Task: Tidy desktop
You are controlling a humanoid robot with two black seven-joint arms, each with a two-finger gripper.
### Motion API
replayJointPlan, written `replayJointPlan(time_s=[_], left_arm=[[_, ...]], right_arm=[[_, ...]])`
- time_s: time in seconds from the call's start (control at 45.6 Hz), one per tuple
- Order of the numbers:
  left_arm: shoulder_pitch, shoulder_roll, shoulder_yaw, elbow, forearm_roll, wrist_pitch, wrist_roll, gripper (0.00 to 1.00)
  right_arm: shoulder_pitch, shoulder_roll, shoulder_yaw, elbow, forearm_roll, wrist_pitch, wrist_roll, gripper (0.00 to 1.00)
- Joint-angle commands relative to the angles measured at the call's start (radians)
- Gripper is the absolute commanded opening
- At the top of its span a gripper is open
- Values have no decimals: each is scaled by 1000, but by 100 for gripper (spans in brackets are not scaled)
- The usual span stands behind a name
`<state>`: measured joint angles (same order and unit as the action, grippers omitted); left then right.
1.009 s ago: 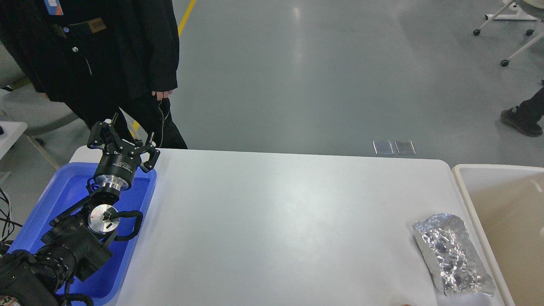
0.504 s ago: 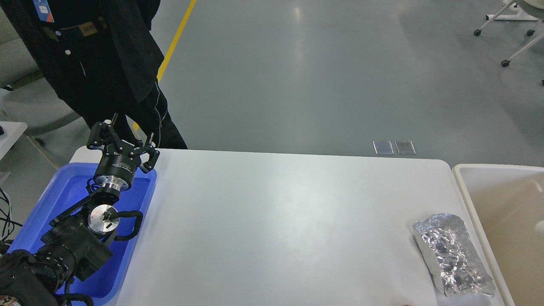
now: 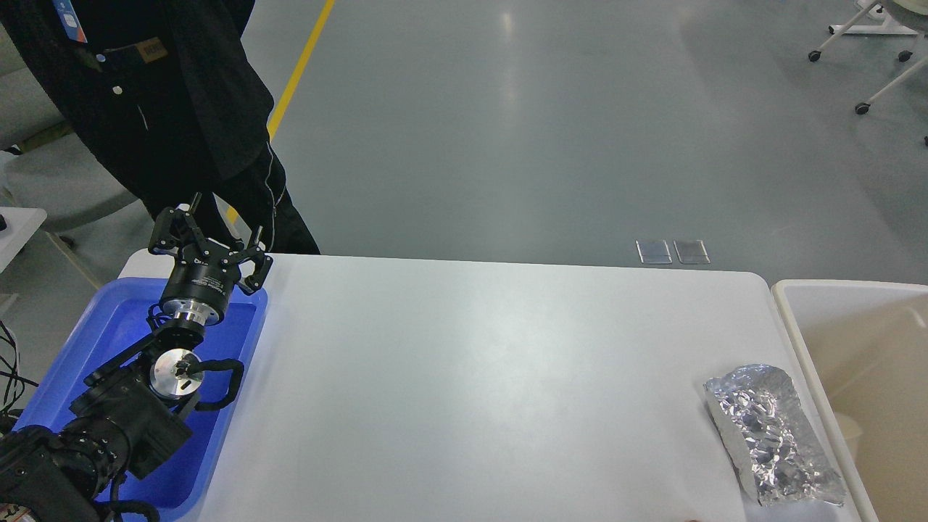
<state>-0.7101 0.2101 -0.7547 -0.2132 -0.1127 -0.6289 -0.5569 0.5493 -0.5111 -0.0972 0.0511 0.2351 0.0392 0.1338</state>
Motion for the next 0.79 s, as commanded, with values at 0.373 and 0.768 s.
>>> replayJointPlan(time_s=[0.373, 0.768], left_arm=[[0, 0, 0, 0, 1, 0, 0, 100], [0, 0, 0, 0, -1, 0, 0, 100]], right_arm=[[17, -61, 63, 64, -5, 134, 39, 100], [-29, -283, 537, 570, -126, 140, 230, 100]])
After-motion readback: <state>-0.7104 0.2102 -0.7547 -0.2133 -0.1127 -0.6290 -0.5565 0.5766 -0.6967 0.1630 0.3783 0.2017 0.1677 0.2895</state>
